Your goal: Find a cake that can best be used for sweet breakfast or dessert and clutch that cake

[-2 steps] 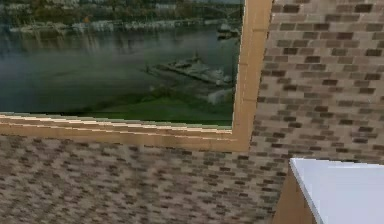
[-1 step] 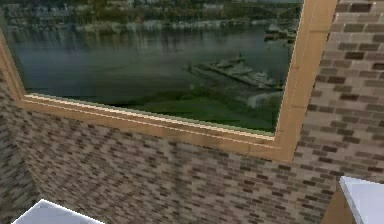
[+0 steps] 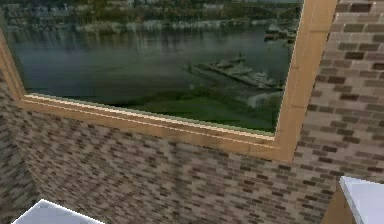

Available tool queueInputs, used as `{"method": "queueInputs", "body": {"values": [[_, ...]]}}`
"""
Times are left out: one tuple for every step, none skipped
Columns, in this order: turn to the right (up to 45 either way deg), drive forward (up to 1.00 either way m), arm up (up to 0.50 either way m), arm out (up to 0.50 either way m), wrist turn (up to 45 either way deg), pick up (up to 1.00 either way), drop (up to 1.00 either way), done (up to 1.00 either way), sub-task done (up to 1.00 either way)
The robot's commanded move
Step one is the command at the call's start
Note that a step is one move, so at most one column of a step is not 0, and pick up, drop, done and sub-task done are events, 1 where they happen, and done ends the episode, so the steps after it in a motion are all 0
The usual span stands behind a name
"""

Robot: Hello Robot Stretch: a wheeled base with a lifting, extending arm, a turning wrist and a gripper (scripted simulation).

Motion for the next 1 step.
{"method": "queueInputs", "body": {"values": [[0.0, 0.0, 0.38, 0.0, 0.0, 0.0, 0.0, 0.0, 0.0]]}}
